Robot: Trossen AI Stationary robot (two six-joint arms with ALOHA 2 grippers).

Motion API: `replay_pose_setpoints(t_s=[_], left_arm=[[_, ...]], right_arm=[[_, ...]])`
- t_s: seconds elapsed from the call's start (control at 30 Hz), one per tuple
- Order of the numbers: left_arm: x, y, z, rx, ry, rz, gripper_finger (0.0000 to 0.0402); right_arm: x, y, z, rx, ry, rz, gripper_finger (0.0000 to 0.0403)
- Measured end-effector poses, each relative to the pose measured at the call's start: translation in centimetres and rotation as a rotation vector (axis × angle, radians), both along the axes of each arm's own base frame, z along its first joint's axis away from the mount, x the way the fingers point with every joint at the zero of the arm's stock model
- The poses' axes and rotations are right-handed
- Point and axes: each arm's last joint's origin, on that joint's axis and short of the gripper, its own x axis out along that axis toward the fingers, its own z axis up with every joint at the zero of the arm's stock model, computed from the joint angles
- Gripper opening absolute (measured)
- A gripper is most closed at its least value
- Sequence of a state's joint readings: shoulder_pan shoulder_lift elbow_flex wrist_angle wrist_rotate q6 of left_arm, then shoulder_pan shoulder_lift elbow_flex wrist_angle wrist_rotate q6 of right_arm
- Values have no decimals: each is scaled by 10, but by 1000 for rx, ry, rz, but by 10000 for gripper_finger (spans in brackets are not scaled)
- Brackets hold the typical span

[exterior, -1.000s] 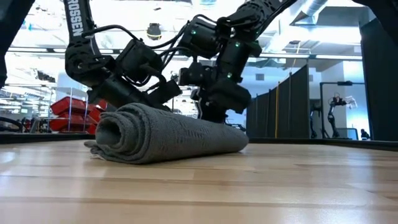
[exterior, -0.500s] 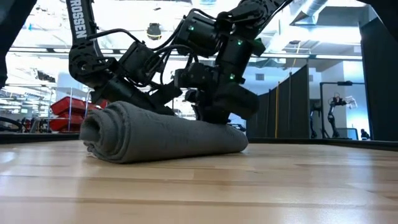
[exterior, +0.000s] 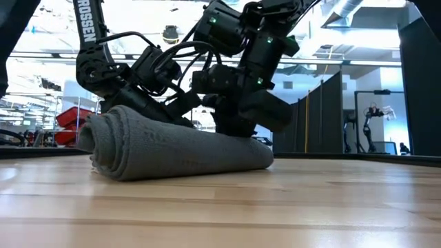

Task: Roll towel
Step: Roll the gray towel

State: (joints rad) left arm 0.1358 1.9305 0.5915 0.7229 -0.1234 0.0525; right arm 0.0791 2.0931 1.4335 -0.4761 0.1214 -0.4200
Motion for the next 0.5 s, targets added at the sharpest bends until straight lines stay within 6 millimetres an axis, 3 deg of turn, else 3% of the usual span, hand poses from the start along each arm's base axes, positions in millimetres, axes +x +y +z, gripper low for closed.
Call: replay_pose_setpoints(t_s=[0.3,0.5], left_arm=[[0,0,0,2,-2,13,118],[0,0,0,6,-1,9,118]], right_arm=[[-9,-10,48,-72,-104,-60,0],[-16,-25,60,-78,-97,-134,0]])
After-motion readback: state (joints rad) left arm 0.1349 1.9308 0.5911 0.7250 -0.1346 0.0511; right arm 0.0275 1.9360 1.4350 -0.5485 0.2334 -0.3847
